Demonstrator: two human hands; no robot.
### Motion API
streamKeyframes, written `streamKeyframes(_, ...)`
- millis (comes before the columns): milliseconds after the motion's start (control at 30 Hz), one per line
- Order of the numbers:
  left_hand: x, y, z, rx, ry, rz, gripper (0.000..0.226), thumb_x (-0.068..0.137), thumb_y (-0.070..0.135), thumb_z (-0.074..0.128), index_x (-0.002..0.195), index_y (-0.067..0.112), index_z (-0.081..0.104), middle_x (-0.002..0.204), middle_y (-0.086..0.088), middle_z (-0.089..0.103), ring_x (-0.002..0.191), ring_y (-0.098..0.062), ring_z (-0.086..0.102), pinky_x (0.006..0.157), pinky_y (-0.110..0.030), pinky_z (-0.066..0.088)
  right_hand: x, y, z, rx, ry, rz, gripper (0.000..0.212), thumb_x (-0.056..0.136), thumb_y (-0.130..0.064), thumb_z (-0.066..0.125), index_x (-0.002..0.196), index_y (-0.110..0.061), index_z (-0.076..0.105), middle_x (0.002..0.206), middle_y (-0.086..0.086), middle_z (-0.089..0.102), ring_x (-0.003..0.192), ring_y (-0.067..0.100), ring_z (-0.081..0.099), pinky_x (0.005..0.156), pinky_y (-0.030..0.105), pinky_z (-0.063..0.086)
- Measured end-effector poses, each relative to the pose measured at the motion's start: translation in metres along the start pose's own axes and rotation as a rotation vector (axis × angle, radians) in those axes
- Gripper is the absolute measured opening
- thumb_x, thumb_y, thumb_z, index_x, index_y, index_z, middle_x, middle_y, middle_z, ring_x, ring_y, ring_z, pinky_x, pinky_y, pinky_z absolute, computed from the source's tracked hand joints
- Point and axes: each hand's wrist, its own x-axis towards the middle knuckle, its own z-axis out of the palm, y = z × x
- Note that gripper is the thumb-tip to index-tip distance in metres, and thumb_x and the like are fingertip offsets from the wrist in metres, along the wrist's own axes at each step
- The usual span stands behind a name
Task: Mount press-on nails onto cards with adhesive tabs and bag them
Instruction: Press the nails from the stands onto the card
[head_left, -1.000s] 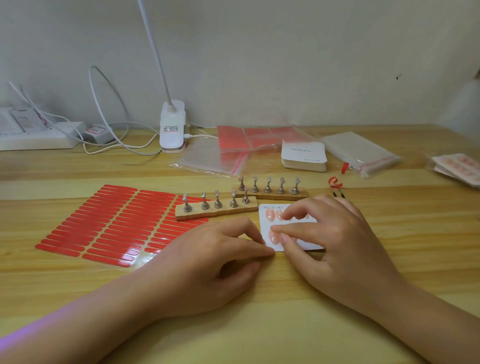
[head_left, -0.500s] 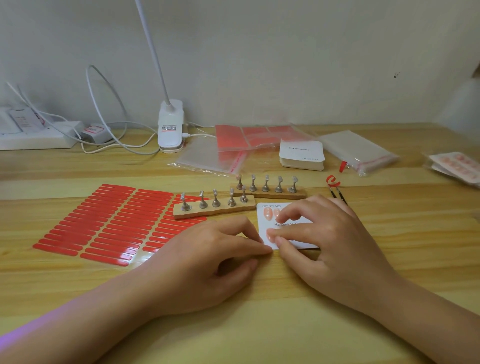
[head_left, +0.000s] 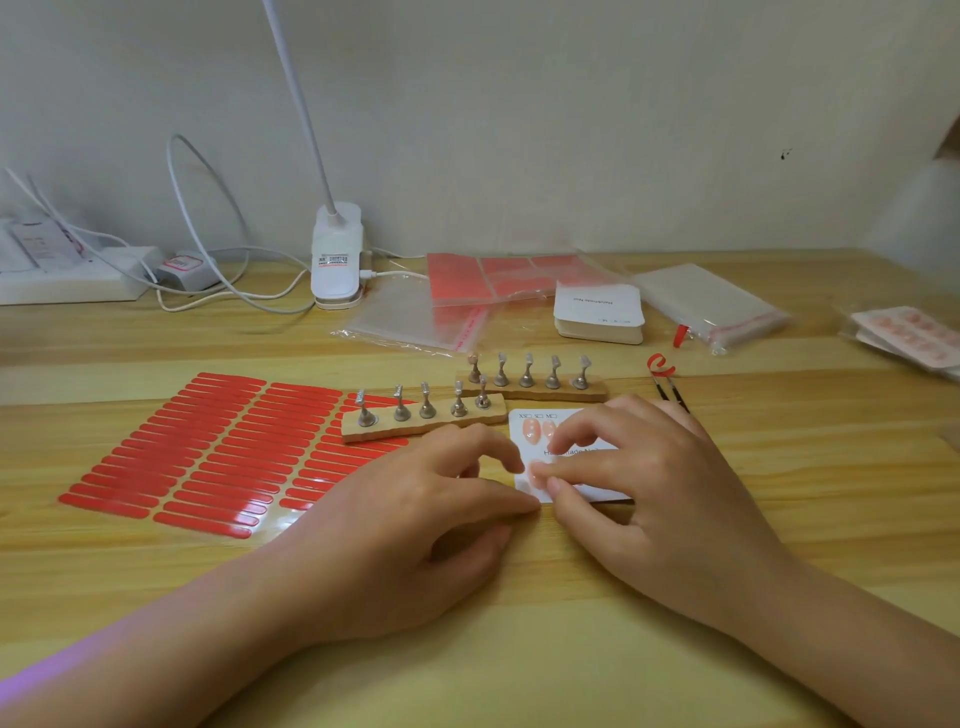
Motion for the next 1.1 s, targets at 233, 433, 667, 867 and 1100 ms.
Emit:
streamKeyframes(233,0.001,-0.001,0.001,-0.021,0.000,0.010,0.029,0.086,0.029,0.047,0.107,0.024,0.066,0.132,0.008,0.054,0.116,-0.003,0.052,0.091,-0.019,0.042,-0.002,0.001,-0.003,-0.025,0.105,-0.055,0.024,0.079,-0.024,0.052,0.073,-0.019,0.074,0.070,-0.009,0.065,0.067,0.012,0.058,0.071,0.026,0.038)
streamKeyframes(433,0.002,0.001,0.001,-0.026,-0.050,0.013,0.030,0.085,0.028,0.045,0.104,0.018,0.065,0.124,0.008,0.061,0.115,0.001,0.049,0.093,-0.008,0.037,-0.003,0.000,-0.002,-0.081,0.064,-0.056,0.027,0.078,-0.022,0.050,0.060,-0.012,0.068,0.062,-0.002,0.060,0.058,0.018,0.055,0.051,0.033,0.046)
streamKeyframes(667,0.008,0.007,-0.005,0.068,-0.096,0.028,0.028,0.084,0.023,0.044,0.103,0.017,0.063,0.117,0.006,0.065,0.109,-0.002,0.054,0.089,-0.009,0.037,-0.004,-0.004,-0.006,-0.147,0.003,-0.037,0.028,0.076,-0.027,0.049,0.058,-0.017,0.067,0.059,-0.006,0.058,0.057,0.016,0.054,0.047,0.030,0.042)
streamKeyframes(867,0.013,0.014,-0.009,0.119,-0.100,0.018,0.035,0.081,0.025,0.044,0.111,0.017,0.061,0.101,0.008,0.067,0.089,-0.011,0.062,0.073,-0.024,0.046,0.002,-0.005,-0.016,-0.126,-0.153,0.001,0.031,0.077,-0.033,0.044,0.063,-0.023,0.070,0.061,-0.009,0.058,0.059,0.013,0.053,0.047,0.026,0.039)
streamKeyframes(1100,0.023,0.013,-0.006,0.093,-0.085,-0.021,0.042,0.084,0.032,0.037,0.120,0.022,0.058,0.101,0.010,0.061,0.089,-0.004,0.050,0.072,-0.015,0.038,-0.002,0.018,-0.031,-0.017,-0.079,0.034,0.029,0.081,-0.031,0.049,0.076,-0.017,0.075,0.075,-0.009,0.066,0.071,0.012,0.058,0.070,0.029,0.042)
